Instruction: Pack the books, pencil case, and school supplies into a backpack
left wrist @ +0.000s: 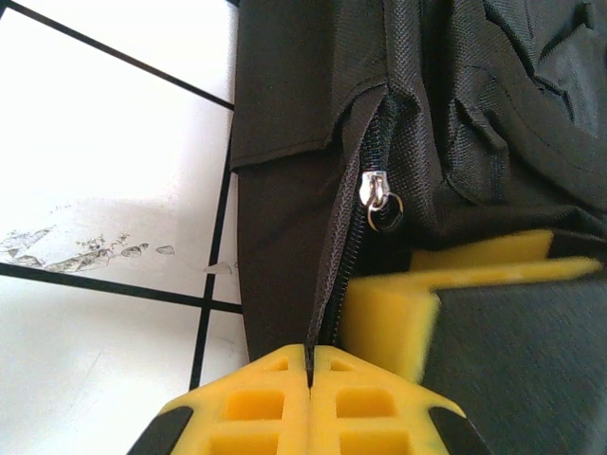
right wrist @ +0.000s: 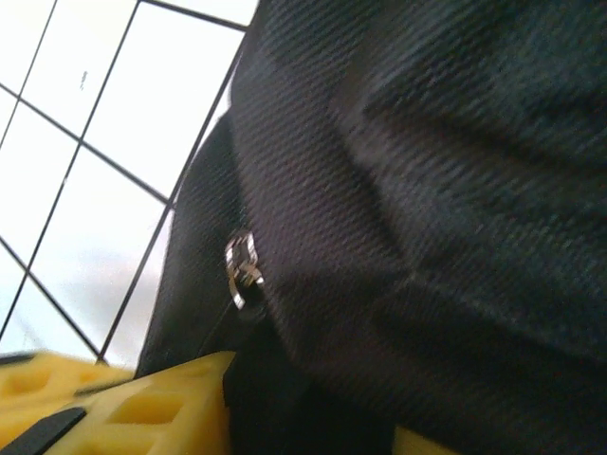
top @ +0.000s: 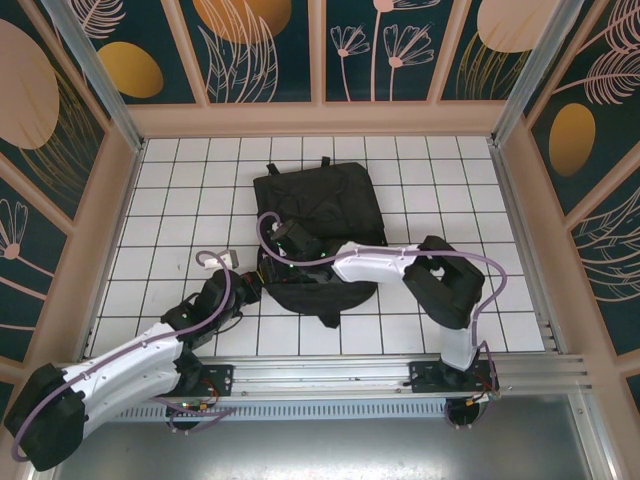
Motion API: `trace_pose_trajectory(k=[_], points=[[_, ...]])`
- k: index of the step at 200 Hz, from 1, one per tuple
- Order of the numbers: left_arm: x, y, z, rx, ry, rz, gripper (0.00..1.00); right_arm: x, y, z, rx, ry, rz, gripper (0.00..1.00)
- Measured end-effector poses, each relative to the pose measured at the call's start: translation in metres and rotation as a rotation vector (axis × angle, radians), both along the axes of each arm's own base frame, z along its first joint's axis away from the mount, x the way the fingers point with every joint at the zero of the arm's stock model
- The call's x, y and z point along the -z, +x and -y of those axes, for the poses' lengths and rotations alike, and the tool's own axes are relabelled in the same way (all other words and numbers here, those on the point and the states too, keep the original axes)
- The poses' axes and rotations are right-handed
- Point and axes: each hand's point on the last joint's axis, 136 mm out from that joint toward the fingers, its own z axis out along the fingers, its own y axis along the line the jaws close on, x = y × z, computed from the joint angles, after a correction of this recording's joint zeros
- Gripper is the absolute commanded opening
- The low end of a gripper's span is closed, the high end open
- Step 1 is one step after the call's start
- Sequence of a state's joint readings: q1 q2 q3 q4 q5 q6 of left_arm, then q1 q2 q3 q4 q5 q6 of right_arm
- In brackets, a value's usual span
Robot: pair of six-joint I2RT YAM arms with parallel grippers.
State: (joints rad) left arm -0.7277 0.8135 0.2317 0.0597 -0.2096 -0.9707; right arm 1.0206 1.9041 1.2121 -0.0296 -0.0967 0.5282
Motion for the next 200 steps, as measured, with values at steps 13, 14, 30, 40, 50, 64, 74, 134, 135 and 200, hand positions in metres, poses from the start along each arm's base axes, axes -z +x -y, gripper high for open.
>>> trace_pose_trajectory(k=[13,14,30,40,50,64,74,134,135,200], points=[[-0.001,0.0,0.001,0.002,-0.004,0.003,0.0,0.002,0.004,-0.001,0.0,0.01,-0.017,0.32],[-0.001,0.0,0.001,0.002,-0.004,0.003,0.0,0.002,0.005,-0.002,0.002,0.012,-0.019,0.31],[-0.003,0.001,0.002,0.002,-0.011,0.01,0.0,0.0,0.007,-0.008,-0.017,0.035,-0.028,0.15],[-0.004,0.002,0.002,0.0,-0.014,0.015,0.0,-0.002,0.007,-0.011,-0.024,0.052,-0.034,0.06],[-0.006,0.002,0.002,-0.001,-0.018,0.02,0.0,-0.004,0.006,-0.013,-0.033,0.062,-0.033,0.0],[-0.01,0.002,0.002,-0.001,-0.027,0.031,0.01,-0.005,0.006,-0.014,-0.04,0.08,-0.032,0.0],[-0.012,0.002,0.002,-0.002,-0.031,0.036,0.17,-0.005,0.005,-0.014,-0.045,0.095,-0.029,0.0],[-0.074,0.014,-0.004,-0.043,0.019,0.087,0.69,-0.034,-0.012,0.008,-0.064,0.16,-0.005,0.0],[-0.075,0.014,-0.005,-0.045,0.02,0.089,0.69,-0.034,-0.013,0.009,-0.064,0.16,-0.005,0.0],[-0.083,0.071,-0.014,-0.159,0.134,-0.001,0.64,-0.056,-0.027,0.029,-0.079,0.16,0.011,0.0]])
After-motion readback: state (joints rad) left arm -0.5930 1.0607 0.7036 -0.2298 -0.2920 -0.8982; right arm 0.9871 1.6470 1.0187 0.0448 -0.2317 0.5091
